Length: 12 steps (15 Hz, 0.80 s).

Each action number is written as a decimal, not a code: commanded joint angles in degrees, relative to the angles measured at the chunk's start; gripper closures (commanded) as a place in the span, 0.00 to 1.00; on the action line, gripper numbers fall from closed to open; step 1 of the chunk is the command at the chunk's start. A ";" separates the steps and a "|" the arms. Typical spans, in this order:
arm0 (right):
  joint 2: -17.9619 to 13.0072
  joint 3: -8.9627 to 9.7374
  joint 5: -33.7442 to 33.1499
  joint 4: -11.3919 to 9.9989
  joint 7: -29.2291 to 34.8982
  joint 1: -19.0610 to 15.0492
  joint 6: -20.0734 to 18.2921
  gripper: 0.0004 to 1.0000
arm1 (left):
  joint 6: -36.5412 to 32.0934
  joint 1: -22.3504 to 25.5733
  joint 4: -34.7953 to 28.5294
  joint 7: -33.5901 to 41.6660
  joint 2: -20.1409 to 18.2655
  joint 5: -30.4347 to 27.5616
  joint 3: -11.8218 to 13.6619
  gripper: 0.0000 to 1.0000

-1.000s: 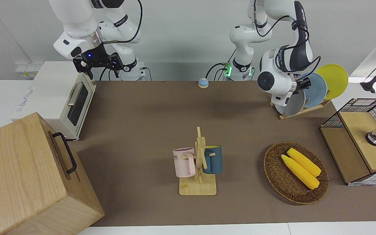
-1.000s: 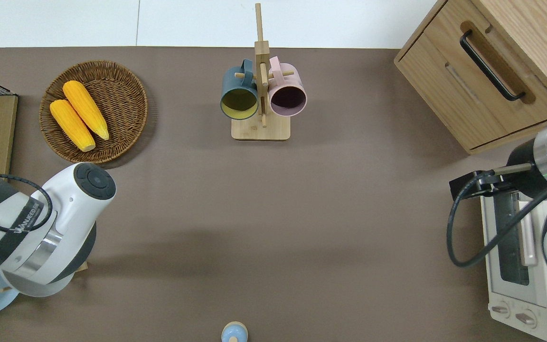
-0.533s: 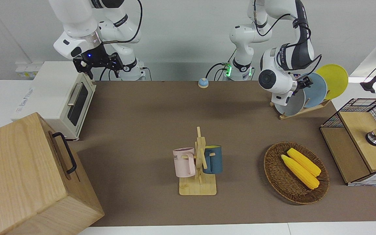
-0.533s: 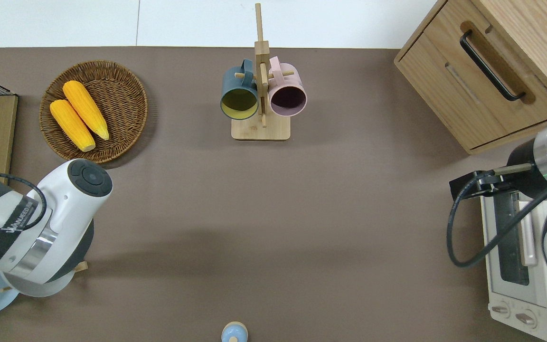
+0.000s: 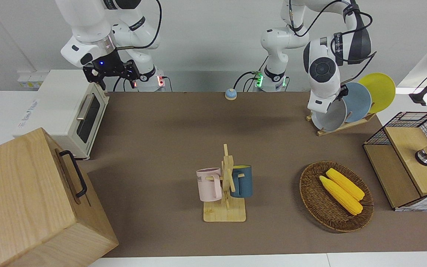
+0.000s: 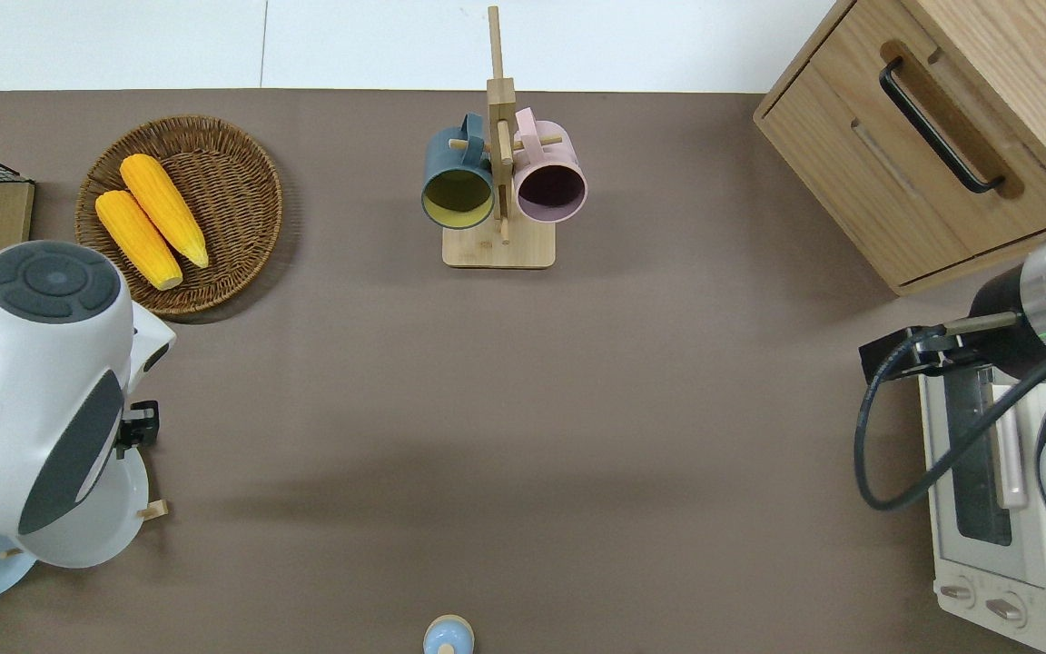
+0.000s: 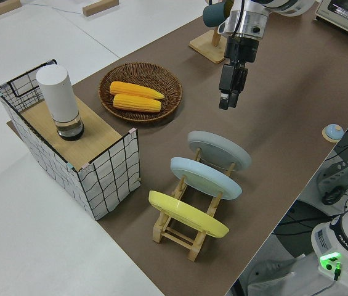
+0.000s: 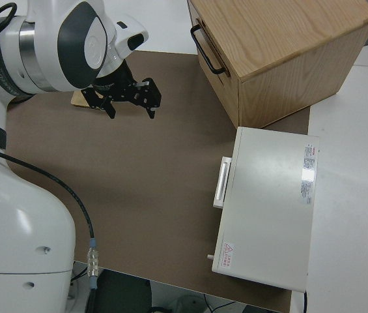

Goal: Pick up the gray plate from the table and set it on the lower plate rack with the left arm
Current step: 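Open the left gripper and release the gray plate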

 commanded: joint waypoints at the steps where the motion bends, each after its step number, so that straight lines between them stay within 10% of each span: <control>1: -0.12 1.21 -0.37 0.33 0.68 -1.32 -0.62 0.02 | 0.18 0.33 3.68 1.71 -0.09 -9.44 0.99 0.16; 12: -0.12 1.21 -0.37 0.41 0.68 -1.32 -0.62 0.02 | 5.89 0.69 12.19 8.66 0.96 -27.84 4.33 0.01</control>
